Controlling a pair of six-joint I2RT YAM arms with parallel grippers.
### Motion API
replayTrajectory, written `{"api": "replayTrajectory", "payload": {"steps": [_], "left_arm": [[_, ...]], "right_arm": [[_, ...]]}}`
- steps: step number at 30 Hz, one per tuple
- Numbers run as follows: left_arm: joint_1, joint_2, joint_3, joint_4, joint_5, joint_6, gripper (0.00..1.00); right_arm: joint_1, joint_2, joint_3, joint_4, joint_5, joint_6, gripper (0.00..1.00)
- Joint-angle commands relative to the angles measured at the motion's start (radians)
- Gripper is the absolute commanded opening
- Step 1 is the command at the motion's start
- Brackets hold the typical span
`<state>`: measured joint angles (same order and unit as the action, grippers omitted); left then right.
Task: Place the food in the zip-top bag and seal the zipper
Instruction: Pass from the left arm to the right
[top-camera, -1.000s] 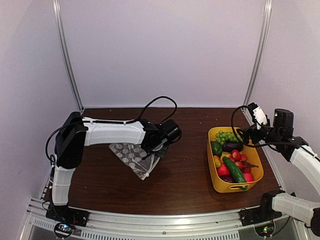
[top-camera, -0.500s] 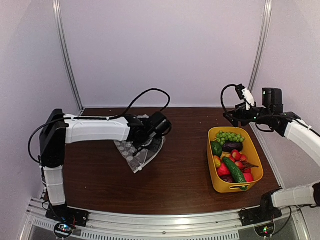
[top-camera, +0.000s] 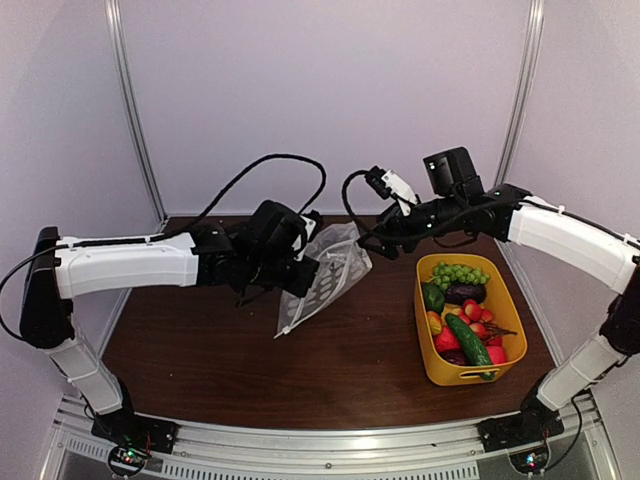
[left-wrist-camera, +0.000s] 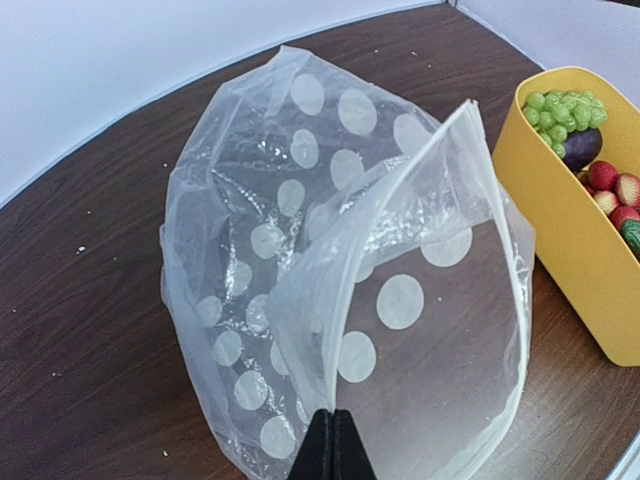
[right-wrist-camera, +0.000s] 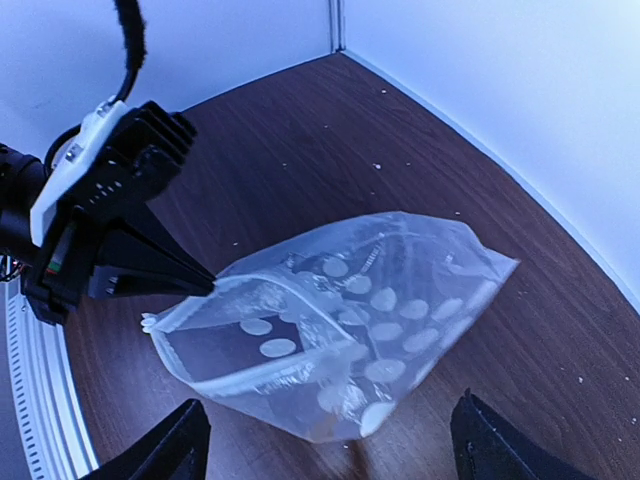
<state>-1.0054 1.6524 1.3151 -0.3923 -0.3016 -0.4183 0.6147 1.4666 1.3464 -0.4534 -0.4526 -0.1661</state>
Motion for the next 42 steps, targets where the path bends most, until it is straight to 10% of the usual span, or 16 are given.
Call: {"api": "replayTrajectory", "payload": {"steps": [1,30,42], "left_arm": [[-0.006,0.0,-0.02,0.088,0.057,0.006,0.0],[-0.019,-0.063,-0.143,0.387,0.067,-0.287,0.0],[-0.028,-0.039,-0.142,0.426,0.1,-0.29,0.0]], "right_arm": [[0.069,0.082,0.067,-0.055,0.067,0.047,0.84],[0.108,0.202,0.121,-0.088,0.319,0.346,0.99],[0.108,0.268,0.168,-0.04,0.351,0.268,0.55]]}}
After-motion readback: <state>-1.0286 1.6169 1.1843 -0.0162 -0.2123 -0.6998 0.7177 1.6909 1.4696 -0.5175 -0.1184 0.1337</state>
